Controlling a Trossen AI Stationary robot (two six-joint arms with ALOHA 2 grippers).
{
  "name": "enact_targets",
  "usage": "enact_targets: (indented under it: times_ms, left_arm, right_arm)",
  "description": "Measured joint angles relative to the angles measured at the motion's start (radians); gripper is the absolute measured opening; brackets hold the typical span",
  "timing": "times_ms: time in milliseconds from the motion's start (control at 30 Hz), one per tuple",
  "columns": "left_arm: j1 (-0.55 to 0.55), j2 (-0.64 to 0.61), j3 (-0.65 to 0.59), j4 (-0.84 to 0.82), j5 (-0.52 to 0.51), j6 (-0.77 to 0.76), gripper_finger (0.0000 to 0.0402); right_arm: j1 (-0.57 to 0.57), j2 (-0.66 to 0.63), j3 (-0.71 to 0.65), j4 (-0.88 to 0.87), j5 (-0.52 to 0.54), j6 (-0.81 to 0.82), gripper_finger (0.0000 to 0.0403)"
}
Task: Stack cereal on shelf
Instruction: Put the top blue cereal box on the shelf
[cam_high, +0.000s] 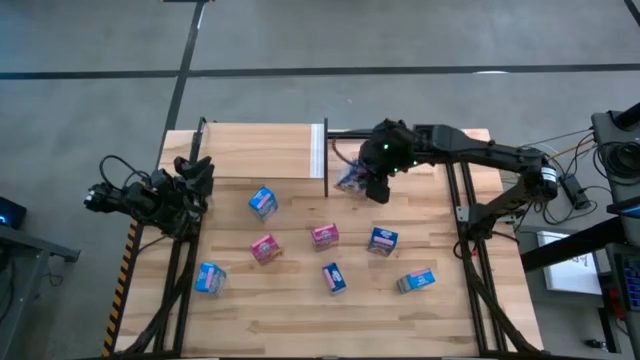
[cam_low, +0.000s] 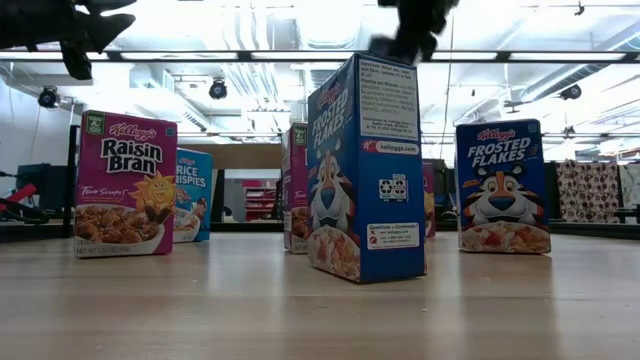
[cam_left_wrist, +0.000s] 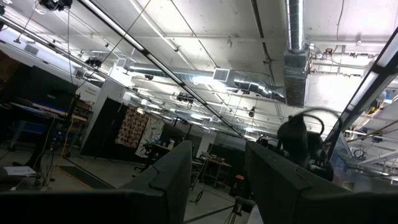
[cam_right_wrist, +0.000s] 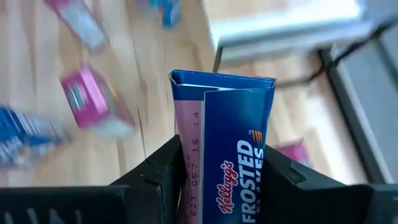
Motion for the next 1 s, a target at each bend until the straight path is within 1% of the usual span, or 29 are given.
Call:
enact_targets:
  times_ms: [167,367,600,800,833,1000]
  left_arm:
    - [0.000,0.000,0.000,0.000,0.000,0.000,0.0135]
    - [0.000,0.000,0.000,0.004,0.000,0.000,0.0135]
    - [0.000,0.000,0.000,0.004,0.000,0.000,0.0135]
    - [0.000,0.000,0.000,0.004,0.000,0.000,0.0135]
    - [0.000,0.000,0.000,0.004,0.000,0.000,0.0135]
    - [0.000,0.000,0.000,0.005,0.000,0.000,0.0135]
  right_arm:
    - [-0.002,0.044,0.087,0.071,0.005,-0.038,0.0141]
    - [-0.013,0.185,0.258,0.092,0.009,-0.098,0.0141]
    - [-0.038,0.419,0.554,0.023,0.011,-0.178,0.0139]
    - [-0.070,0.585,0.804,-0.086,0.011,-0.220,0.0147]
    - [-0.076,0.603,0.818,-0.086,0.010,-0.226,0.0149]
    - [-0.107,0.621,0.791,-0.025,0.007,-0.255,0.0158]
